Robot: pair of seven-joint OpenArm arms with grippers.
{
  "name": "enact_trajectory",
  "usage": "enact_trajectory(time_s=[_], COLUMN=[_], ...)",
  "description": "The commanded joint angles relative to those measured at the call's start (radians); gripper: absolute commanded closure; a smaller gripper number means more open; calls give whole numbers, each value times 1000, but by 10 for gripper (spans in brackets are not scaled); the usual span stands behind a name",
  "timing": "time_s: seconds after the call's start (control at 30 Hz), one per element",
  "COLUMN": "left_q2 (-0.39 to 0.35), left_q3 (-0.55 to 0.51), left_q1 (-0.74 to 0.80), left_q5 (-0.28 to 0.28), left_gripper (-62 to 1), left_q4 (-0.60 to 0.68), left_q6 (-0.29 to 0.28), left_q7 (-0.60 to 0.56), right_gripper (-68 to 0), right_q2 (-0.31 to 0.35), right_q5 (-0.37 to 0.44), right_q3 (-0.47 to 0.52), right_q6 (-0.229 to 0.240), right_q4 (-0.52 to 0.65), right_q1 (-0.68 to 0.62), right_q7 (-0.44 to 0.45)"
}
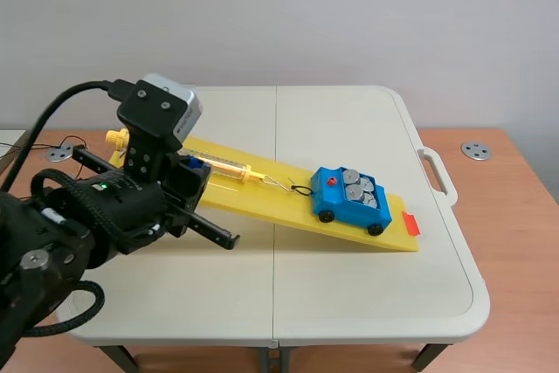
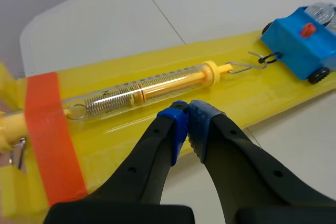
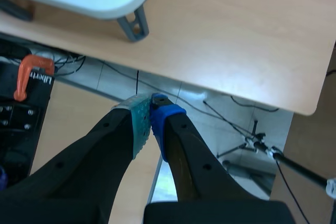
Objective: Place the four metal weights on the blue cart on the ramp.
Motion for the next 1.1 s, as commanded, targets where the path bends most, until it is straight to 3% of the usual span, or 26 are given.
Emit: enact_trajectory(time_s=[0.0,0.4,0.47,0.67,0.93,1.07], left_q2=[-42,-99,-99,-99,-98,-96], left_q3=[-6,-6,-6,-6,-6,-6], left_q1=[43,283,313,388,435,444], left_q5=[-50,-90,-90,-89,-89,-89], left_gripper=[-27,-28,-36,-236,-605,-623], left_q4=[195,422,445,468,468,468], left_q6=[38,34,31,31,32,35], left_q7=[-101,36,53,73,40,15], right_gripper=[-6,-7,-37,-229,-466,-649], right_q2=[18,17,17,16,9,-12], right_q5=[85,112,112,112,111,111], right_q3=[34,22,6,-85,-226,-268], right_q6=[12,12,12,12,12,12], right_q4=[89,89,89,89,89,89], right_q1=[20,168,192,262,343,359], right_q7=[109,107,107,93,107,143])
